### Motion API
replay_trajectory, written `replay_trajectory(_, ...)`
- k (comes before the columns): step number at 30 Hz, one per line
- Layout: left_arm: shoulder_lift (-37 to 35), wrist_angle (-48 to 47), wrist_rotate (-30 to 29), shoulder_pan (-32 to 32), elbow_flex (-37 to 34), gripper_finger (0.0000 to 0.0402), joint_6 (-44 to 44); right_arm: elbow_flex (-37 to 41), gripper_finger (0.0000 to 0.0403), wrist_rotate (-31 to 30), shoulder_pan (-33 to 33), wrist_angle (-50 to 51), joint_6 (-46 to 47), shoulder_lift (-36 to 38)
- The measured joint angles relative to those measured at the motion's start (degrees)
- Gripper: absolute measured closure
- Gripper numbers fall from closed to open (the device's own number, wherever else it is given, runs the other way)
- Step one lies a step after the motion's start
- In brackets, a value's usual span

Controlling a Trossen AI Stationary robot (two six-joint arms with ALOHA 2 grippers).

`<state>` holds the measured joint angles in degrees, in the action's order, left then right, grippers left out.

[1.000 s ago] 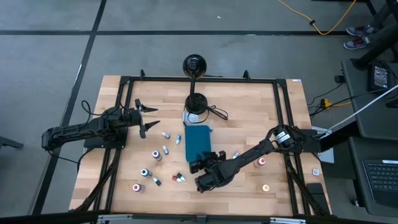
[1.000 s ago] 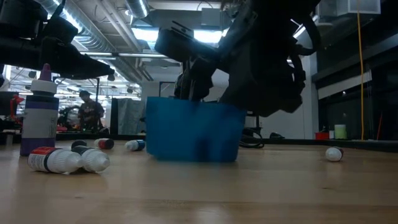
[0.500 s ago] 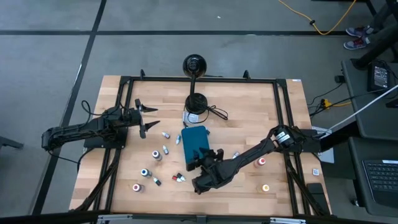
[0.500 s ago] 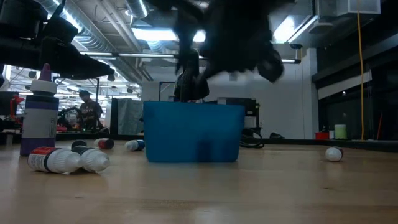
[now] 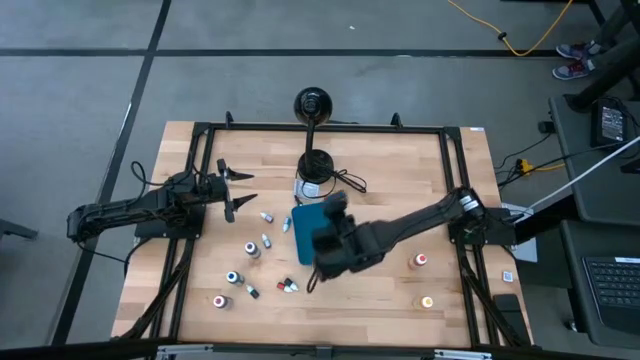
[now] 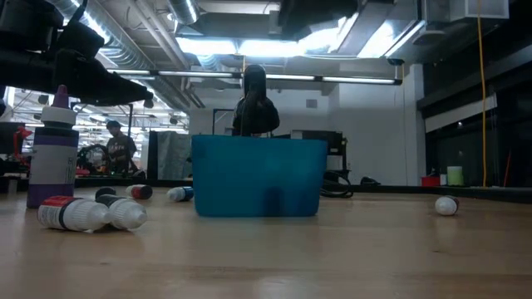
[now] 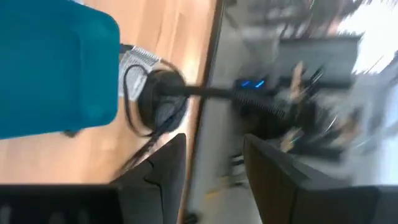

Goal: Pick & Place food coloring
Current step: Put the pink small food coloring bottle into the bin

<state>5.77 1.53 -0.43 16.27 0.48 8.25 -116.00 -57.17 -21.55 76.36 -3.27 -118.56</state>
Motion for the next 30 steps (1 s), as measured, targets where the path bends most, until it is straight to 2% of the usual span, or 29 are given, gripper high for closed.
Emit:
replay_trajectory(10, 0.0, -0.1, 0.0, 0.0, 0.0, 0.0132, 0.0, 0.0, 0.0242, 2.8, 3.0, 13.7, 40.4, 7.1)
replay_trajectory(16, 0.0, -0.1, 0.0, 0.0, 0.0, 0.0132, 0.0, 0.1, 0.0242, 8.0, 3.1, 13.6, 55.6, 8.5)
replay_trajectory(20, 0.0, 0.0, 0.0, 0.0, 0.0, 0.0132, 0.0, 0.1, 0.0242, 12.2, 4.1, 13.7, 62.9, 9.3)
replay_trajectory(25, 0.0, -0.1, 0.0, 0.0, 0.0, 0.0132, 0.0, 0.1, 0.0242, 22.2, 5.7, 13.7, 70.5, 9.7)
replay_trajectory(28, 0.0, -0.1, 0.0, 0.0, 0.0, 0.0132, 0.0, 0.1, 0.0242, 29.3, 6.3, 13.7, 69.8, 9.7)
replay_trajectory(30, 0.0, -0.1, 0.0, 0.0, 0.0, 0.0132, 0.0, 0.1, 0.0242, 34.9, 6.8, 13.7, 63.8, 9.8)
